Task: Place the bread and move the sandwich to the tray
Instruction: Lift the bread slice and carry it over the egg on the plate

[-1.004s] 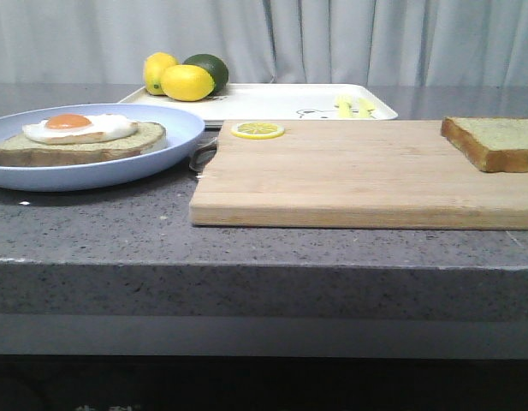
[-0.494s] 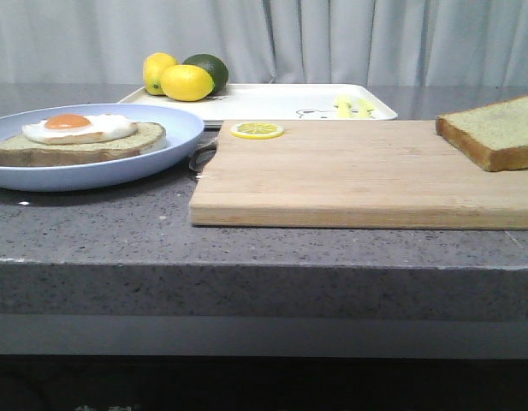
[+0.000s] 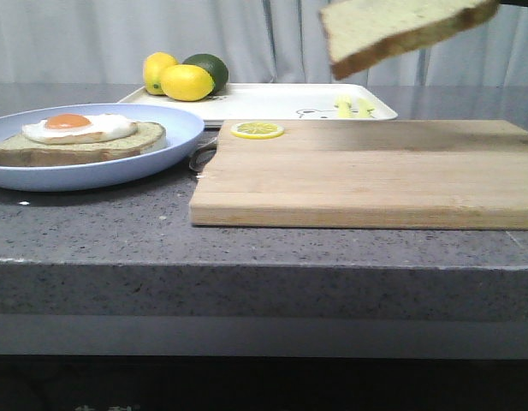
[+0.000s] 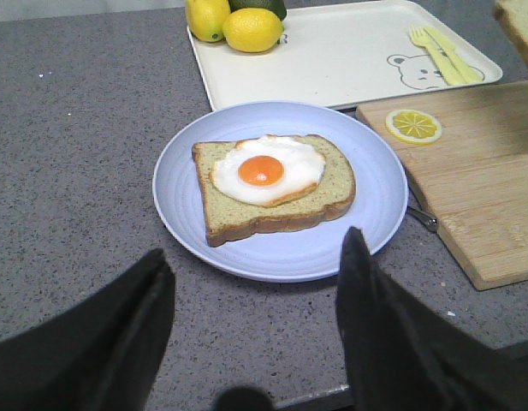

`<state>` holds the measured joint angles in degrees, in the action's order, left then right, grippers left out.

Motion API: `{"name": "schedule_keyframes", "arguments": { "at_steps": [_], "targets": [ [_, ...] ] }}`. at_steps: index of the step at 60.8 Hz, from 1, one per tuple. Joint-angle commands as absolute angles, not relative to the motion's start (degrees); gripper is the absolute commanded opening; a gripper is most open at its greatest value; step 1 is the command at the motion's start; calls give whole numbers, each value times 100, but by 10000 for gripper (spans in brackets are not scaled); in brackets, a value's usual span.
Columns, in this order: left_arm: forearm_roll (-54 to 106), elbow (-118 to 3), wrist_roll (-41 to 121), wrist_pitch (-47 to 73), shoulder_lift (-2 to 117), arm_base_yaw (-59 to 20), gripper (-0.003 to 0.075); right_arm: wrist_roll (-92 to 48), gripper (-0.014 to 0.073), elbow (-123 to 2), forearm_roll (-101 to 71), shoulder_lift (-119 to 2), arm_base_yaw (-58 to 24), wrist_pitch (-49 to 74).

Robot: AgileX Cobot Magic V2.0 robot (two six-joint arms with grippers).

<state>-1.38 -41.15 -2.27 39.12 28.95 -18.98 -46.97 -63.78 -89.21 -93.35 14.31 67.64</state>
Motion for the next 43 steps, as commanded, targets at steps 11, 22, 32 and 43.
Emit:
{"name": "schedule_keyframes", "arguments": {
  "at_steps": [11,22,32,43],
  "targets": [
    [-155,-4284,-223,3525,2970,-1937,410,-4779,88,-6543,-10318,-9057,-351,6265],
    [-155,-4284,-223,3525,2970,-1937,410,-4779,88,-6651,-10701,-9070,-1663,4892],
    [-155,-4284,-223,3525,2970,-1937,410,-4758,88,-7018,-10701,-9241,-2578,3440],
    [-155,-4284,-223,3525,2970,-1937,410,-4231,88,-7609,-10701,-9701,-3209,2439]
  ]
}}
